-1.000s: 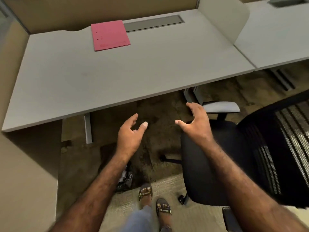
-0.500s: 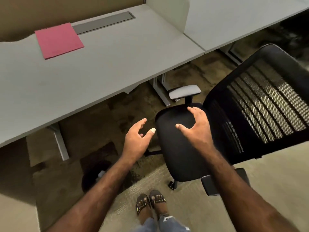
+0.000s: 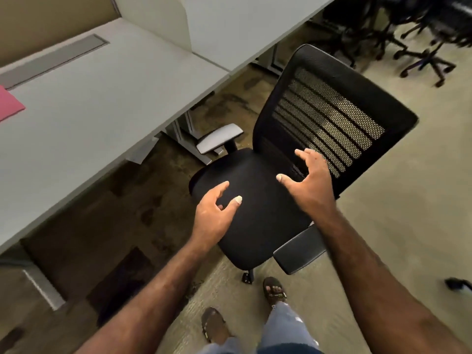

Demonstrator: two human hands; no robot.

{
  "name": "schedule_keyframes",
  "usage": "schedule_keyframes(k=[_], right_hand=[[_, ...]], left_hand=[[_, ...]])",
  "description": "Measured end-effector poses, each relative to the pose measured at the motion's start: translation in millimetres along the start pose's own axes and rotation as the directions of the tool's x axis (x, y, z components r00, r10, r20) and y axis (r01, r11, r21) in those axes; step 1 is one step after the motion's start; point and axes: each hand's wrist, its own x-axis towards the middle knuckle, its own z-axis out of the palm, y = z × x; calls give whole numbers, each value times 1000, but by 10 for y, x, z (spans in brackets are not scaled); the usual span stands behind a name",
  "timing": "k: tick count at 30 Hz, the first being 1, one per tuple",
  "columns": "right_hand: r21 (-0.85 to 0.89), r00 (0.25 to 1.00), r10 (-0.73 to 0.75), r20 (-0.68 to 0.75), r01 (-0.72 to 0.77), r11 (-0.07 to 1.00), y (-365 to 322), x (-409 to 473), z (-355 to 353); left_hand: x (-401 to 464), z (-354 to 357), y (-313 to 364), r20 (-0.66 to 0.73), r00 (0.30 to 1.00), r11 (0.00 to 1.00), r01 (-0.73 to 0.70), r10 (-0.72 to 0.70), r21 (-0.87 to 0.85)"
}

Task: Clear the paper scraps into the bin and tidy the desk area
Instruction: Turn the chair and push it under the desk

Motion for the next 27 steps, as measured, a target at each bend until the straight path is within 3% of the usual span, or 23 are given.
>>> schedule_keyframes(k=[10,21,27], right_hand=[[-35,990,-2,-141,-2,999,670,598,-719],[-181,982,-188,0,185,966,1349,1355,-1221],[-274,942,-327,80,336,901,1485,1706,-1375]], left_hand=[[339,1022,362,92,994,997,-63,59,44],[645,2457,751,91,994,998,58,-55,-30],[788,3116,901,124,992,998,4,-10,55]])
